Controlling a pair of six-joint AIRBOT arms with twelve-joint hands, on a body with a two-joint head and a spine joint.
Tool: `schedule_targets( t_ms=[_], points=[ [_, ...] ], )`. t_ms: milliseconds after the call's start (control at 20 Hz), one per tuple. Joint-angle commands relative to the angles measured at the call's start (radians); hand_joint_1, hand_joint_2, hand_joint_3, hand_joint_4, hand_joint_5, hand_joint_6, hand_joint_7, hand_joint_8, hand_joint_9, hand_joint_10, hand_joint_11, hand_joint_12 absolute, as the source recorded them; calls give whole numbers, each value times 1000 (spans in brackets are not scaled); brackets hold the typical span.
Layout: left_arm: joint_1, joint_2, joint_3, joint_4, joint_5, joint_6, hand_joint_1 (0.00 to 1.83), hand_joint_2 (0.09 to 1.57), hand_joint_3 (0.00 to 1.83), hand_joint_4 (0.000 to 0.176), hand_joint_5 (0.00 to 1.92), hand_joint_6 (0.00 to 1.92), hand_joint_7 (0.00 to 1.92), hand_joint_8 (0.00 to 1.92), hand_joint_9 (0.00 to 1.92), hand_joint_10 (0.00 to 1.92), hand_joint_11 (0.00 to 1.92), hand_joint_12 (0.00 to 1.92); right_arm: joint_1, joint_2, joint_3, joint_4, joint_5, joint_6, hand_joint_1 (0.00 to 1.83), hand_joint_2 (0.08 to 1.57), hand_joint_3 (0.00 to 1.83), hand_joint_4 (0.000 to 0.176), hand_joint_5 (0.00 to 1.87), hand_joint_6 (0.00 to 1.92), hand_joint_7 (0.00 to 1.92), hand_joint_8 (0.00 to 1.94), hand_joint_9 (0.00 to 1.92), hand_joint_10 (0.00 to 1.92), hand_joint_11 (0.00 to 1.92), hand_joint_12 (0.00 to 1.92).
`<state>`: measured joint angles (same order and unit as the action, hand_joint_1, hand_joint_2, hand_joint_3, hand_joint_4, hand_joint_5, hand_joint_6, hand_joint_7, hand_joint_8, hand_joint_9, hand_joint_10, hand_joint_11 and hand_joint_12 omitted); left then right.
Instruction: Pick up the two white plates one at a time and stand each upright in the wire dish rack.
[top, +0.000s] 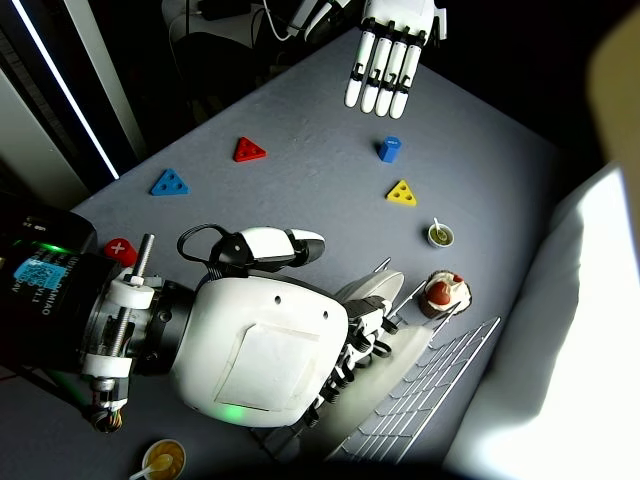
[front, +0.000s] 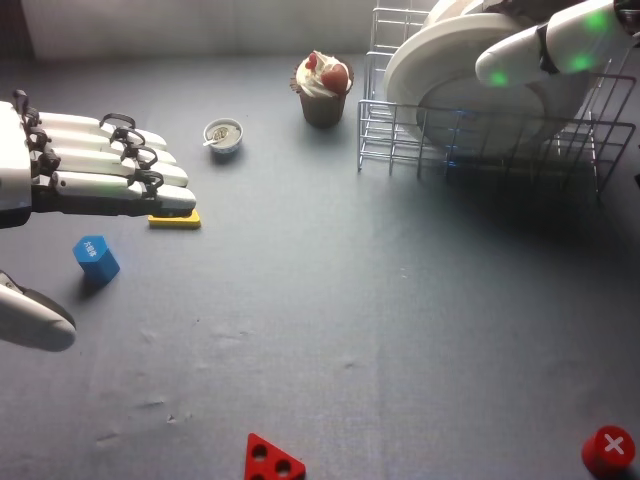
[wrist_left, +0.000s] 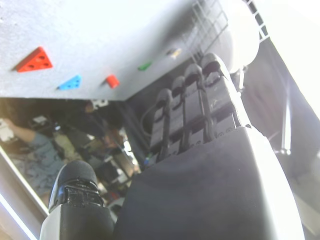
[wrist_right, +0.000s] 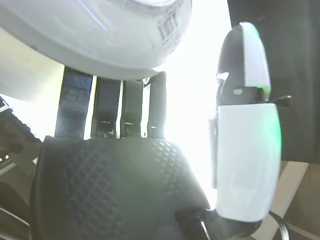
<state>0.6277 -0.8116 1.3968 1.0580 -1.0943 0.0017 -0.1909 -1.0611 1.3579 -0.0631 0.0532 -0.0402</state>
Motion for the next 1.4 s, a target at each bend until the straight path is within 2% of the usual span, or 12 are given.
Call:
schedule_targets(
  t_ms=[0, 200, 300, 550, 750, 800, 900, 1000, 1100, 1150, 1250, 1350],
  points=[
    [-6, 10, -3, -79, -73, -2, 0, 1063, 2, 0, 131, 6, 138, 4, 148, 9, 142, 9, 13, 8, 4, 12, 113, 13, 954, 923, 0, 13, 602, 0, 609, 1, 654, 4, 698, 234],
    [-4, 10, -7, -79, -73, -2, 0, 1061, 0, 0, 134, 5, 146, 5, 150, 6, 137, 6, 36, 12, 1, 11, 117, 13, 953, 930, 0, 6, 612, 3, 610, 0, 645, 0, 646, 212],
    [-4, 10, -7, -79, -74, -2, 0, 1060, 0, 0, 131, 2, 140, 1, 148, 4, 141, 8, 53, 17, -5, 11, 117, 13, 959, 934, 1, 19, 630, 9, 613, 1, 666, 8, 667, 220],
    [-4, 10, -8, -79, -75, -2, 0, 1063, 1, 0, 124, 0, 147, 2, 154, 4, 135, 5, 112, 40, -30, 11, 113, 12, 946, 958, 6, 4, 663, 19, 613, 10, 646, 1, 633, 203],
    [-2, 10, -8, -79, -77, -2, 0, 1063, 0, 0, 140, 7, 162, 6, 173, 8, 163, 16, 143, 53, -35, -7, 114, 12, 978, 959, 3, 0, 666, 10, 646, 17, 672, 8, 650, 210],
    [-2, 10, -8, -79, -77, -2, 0, 1065, 1, 0, 138, 5, 160, 4, 170, 6, 159, 14, 153, 59, -39, -21, 114, 12, 957, 964, 5, 13, 638, 2, 635, 9, 650, 1, 641, 207],
    [-2, 10, -9, -77, -77, -2, 0, 1064, 0, 0, 129, 0, 156, 2, 169, 4, 159, 14, 179, 81, -58, -81, 147, 12, 972, 934, 0, 9, 677, 15, 656, 13, 682, 12, 654, 216],
    [-2, 10, -11, -76, -77, -2, 0, 1057, 0, 0, 136, 4, 161, 3, 166, 2, 156, 12, 194, 101, -83, -199, 227, 12, 936, 935, 0, 23, 670, 5, 601, 0, 598, 0, 605, 199],
    [2, 10, -17, -73, -75, -2, 0, 1063, 0, 0, 137, 3, 159, 1, 163, 0, 142, 6, 188, 142, -135, -227, 349, -165, 889, 926, 0, 48, 590, 0, 578, 0, 566, 0, 600, 198],
    [5, 10, -21, -72, -71, -2, 0, 1063, 0, 0, 134, 1, 159, 1, 164, 2, 142, 6, 166, 163, -156, -292, 418, -194, 871, 920, 0, 68, 562, 0, 566, 0, 571, 2, 572, 187],
    [7, 10, -25, -70, -69, -2, 0, 1067, 2, 0, 137, 2, 160, 2, 169, 3, 154, 11, 134, 182, -172, -366, 495, -236, 860, 922, 0, 79, 513, 0, 538, 0, 545, 2, 531, 175],
    [7, 10, -27, -70, -65, -2, 0, 1061, 0, 0, 140, 2, 159, 1, 161, 0, 149, 8, 85, 209, -200, -396, 607, -411, 825, 905, 0, 95, 452, 0, 488, 0, 473, 0, 475, 156]
  ],
)
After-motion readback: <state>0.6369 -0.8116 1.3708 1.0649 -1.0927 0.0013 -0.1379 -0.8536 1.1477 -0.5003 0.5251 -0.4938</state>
